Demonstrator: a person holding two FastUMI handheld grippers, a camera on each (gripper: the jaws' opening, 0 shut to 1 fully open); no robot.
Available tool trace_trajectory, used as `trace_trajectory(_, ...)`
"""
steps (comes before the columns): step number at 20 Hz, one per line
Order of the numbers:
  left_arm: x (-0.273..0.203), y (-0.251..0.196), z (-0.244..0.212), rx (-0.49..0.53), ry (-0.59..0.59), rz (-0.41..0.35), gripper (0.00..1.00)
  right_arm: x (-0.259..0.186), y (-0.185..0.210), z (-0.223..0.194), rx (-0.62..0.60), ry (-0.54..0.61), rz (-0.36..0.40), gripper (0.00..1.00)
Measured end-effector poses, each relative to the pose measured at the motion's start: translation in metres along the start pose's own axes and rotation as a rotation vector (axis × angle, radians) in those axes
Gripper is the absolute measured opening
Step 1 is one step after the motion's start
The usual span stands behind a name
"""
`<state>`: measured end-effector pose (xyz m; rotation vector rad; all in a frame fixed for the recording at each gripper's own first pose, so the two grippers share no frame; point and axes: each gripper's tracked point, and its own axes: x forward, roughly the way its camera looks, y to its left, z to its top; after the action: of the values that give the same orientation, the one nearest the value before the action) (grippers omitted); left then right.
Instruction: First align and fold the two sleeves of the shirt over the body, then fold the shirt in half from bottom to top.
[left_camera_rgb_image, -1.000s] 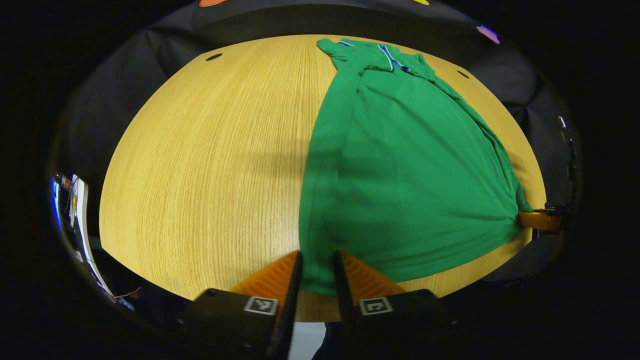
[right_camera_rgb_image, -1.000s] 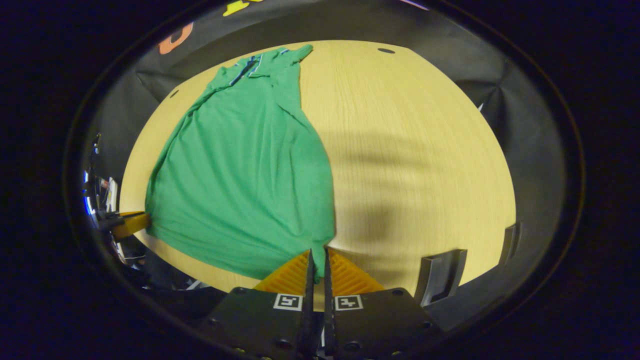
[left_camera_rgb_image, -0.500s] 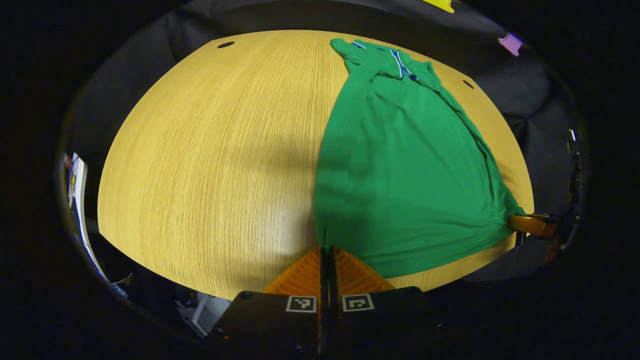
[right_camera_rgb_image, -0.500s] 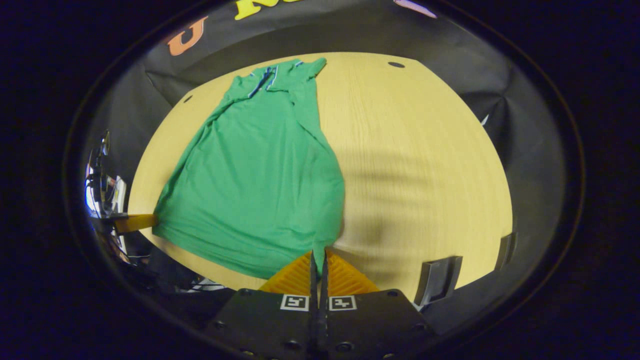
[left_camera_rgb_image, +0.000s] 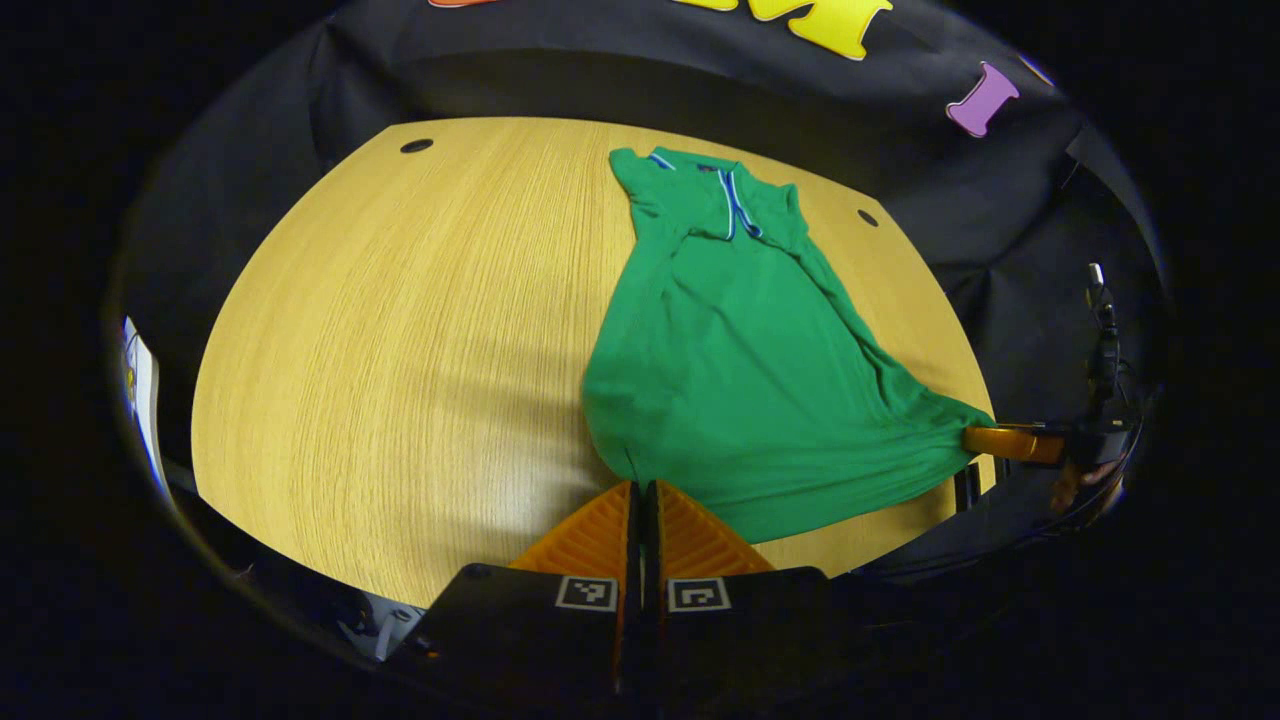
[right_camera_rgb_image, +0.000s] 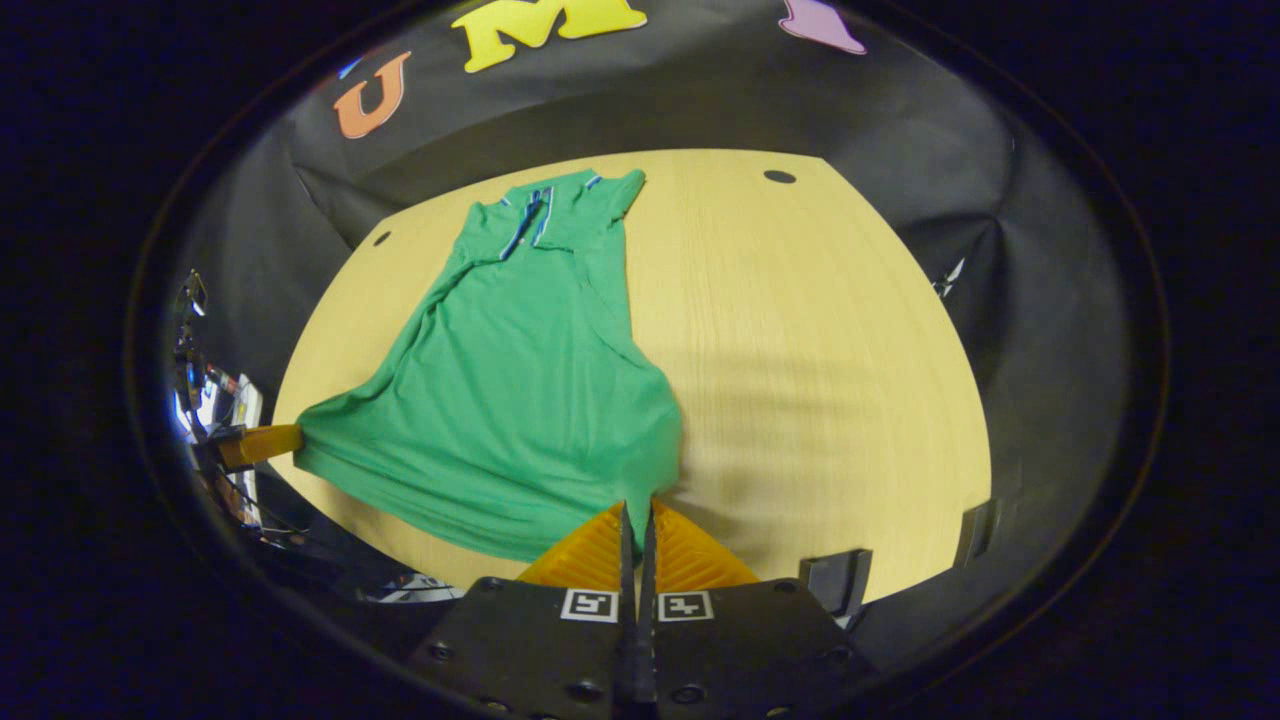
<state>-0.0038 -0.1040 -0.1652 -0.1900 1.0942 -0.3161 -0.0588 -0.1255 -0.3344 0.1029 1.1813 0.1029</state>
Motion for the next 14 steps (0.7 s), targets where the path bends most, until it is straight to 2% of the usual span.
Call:
trace_trajectory(1, 0.018, 0.0, 0.003, 0.012, -0.016, -0.008, 0.06, -0.003, 0.0, 0.007, 0.004, -0.015, 0.002, 0.0)
trace_trajectory(3, 0.013, -0.003, 0.019, 0.034, -0.041, -0.016, 0.06, -0.009, 0.0, 0.022, 0.012, -0.047, 0.004, 0.0)
trace_trajectory(6, 0.036, 0.006, 0.021, 0.053, -0.075, -0.025, 0.06, -0.016, 0.0, 0.045, 0.018, -0.089, 0.009, 0.0)
trace_trajectory(14, 0.02, -0.004, 0.089, 0.068, -0.188, -0.035, 0.06, -0.024, 0.002, 0.103, 0.039, -0.188, 0.029, 0.0)
